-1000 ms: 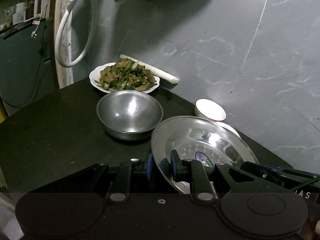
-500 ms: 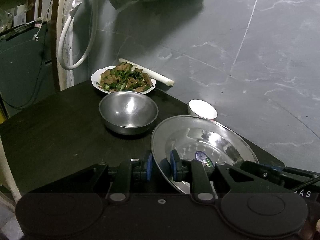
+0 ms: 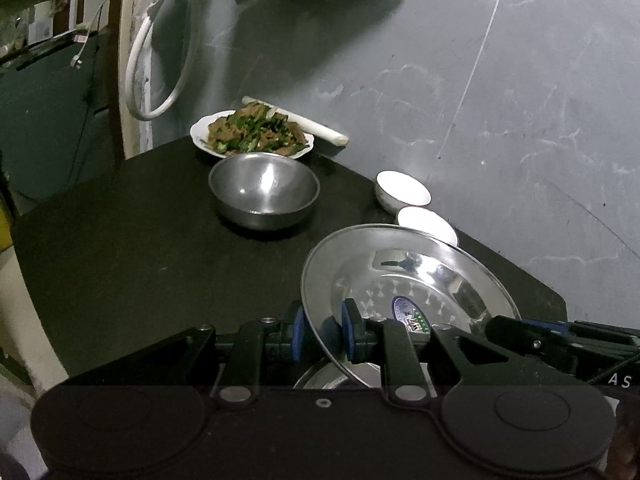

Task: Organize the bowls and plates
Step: 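Lift the stacked plates with both grippers and carry them over the remaining steel plate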

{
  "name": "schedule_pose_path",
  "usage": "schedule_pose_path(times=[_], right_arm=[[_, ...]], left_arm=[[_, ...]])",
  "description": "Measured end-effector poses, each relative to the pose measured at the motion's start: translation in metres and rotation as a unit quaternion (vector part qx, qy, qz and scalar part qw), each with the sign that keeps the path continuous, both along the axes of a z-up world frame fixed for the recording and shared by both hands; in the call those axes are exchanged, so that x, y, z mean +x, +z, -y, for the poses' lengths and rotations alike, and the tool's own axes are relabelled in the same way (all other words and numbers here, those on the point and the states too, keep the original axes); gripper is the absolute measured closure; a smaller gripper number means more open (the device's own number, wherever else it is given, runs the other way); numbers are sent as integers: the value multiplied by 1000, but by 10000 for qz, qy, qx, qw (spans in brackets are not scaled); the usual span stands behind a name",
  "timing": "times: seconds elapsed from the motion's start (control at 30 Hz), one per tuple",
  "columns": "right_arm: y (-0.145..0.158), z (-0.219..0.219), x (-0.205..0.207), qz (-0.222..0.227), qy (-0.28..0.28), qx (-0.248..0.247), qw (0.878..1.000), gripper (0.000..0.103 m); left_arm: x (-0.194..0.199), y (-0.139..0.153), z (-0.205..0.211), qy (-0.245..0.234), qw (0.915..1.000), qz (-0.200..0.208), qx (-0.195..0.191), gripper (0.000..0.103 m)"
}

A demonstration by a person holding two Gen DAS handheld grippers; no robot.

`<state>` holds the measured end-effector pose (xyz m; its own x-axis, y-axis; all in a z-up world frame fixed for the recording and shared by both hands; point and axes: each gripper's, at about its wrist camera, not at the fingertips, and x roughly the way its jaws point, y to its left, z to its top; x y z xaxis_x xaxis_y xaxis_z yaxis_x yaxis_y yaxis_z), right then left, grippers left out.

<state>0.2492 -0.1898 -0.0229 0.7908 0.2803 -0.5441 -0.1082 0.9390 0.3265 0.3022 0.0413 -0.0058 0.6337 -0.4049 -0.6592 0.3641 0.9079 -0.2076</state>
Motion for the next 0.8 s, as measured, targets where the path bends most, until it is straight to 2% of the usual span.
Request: schedule_pose_path(times=[0.47,0.8], right_arm=[[-11,-12,-19,-230,411,-162,9988,76],[-29,-16,-32,-637,603,-147,9960,74]], left_arm=[[-19,-12,-10,-13,9995,-261,161,80],[-41,-28,-5,-143,9973,-207,688,77]])
